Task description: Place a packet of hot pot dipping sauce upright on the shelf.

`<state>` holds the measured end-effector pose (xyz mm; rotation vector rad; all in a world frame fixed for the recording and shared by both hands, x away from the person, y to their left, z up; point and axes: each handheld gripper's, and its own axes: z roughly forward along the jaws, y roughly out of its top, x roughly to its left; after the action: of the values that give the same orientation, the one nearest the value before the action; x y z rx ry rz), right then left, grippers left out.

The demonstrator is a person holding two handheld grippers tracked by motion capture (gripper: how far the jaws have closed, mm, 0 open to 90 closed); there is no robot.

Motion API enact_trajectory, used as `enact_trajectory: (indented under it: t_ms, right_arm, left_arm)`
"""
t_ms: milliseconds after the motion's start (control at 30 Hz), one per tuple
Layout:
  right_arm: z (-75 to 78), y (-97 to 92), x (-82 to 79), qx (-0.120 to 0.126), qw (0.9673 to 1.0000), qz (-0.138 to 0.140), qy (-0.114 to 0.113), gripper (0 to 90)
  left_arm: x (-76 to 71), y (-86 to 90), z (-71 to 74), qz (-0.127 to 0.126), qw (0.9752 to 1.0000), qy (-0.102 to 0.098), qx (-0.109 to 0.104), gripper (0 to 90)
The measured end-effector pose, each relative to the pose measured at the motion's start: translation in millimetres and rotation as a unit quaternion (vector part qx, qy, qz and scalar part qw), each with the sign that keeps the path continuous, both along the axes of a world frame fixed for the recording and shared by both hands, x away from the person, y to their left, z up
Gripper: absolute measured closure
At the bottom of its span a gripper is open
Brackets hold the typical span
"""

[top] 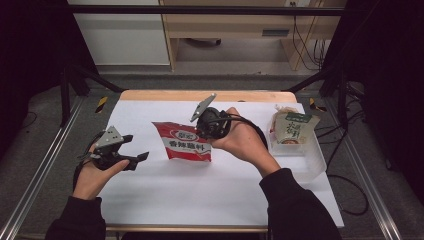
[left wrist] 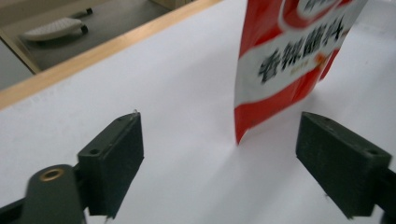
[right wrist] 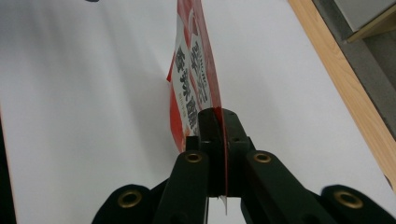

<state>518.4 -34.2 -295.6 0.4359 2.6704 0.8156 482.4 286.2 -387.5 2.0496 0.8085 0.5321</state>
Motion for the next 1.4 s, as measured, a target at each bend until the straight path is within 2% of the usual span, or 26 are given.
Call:
enact_trajectory:
  t_ms: [267,600,867,1400]
  right_arm:
    - [5.0,-17.9,1.9,-0.005,0.9999,-0.012,-0.004,90.0]
    - [10.2,-39.4,-0.6,-0.006,0.9998,-0.017,-0.012,90.0]
    - [14.8,-53.3,-3.6,-0.003,0.9995,-0.025,-0.017,90.0]
    - [19.9,-77.6,-7.3,0.004,0.9989,-0.039,-0.025,90.0]
  left_arm:
    - [5.3,4.6,-34.0,0.016,0.9992,0.031,0.018,9.1]
    - [9.7,2.4,-57.3,0.02,0.9976,0.052,0.04,8.3]
    - [10.7,1.8,-64.3,0.025,0.9965,0.057,0.056,8.0]
    - [10.5,2.3,-65.8,0.03,0.9963,0.056,0.058,8.0]
